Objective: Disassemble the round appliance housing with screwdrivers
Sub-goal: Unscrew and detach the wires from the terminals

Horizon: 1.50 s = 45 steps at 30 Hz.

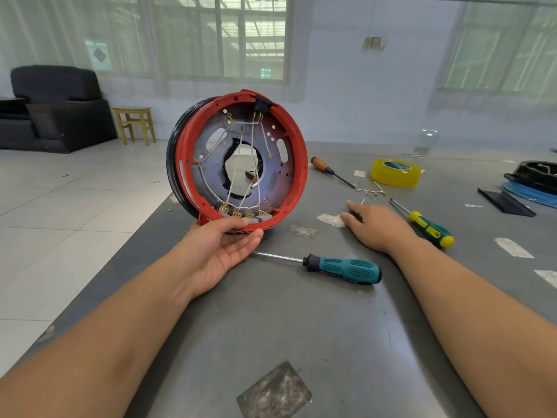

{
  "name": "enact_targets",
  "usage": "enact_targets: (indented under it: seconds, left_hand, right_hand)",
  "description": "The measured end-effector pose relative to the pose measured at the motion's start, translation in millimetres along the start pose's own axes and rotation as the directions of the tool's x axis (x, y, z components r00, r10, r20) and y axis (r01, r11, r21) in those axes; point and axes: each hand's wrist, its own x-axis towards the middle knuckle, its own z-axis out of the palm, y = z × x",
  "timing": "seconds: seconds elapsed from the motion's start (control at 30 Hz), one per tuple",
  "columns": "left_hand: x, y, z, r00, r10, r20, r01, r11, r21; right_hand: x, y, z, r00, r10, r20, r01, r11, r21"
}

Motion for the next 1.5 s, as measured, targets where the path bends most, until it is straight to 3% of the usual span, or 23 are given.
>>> enact_targets:
  seconds: [0.4,0.6,0.87,1.13,1.37,1.5]
  left_hand:
    - [6,-1,-2,1.0,-0.014,0.013,0.014,1.0,0.006]
    - [7,-1,-1,1.0,-0.011,0.009,0.011,1.0,0.011]
    - [1,0,1,1.0,-0.01,0.004,0.01,1.0,-0.007]
    - [-3,-1,-5,0.999,-0.028,0.041,0.03,0.999,-0.046]
    - [-8,1,-10,0.991,-0.063,0.119,0.073,0.994,-0.079]
    - [-7,2,-13,0.985,-0.084,0.153,0.1,0.991,-0.094]
  right_hand:
    - [45,13,-1,0.988,0.152,0.037,-0.152,0.988,-0.015]
    - [45,16,0,0.987,0.158,0.013,-0.159,0.986,0.046]
    - [19,8,-6,0.984,0.101,-0.15,-0.056,0.958,0.281]
    - [-9,-48,-24,0.945,0.03,-0.326,0.159,0.829,0.536]
    - [-33,-102,-40,0.984,-0.119,-0.136,0.18,0.686,0.705]
    - [-39,-120,-33,0.989,-0.146,-0.022,0.102,0.571,0.814]
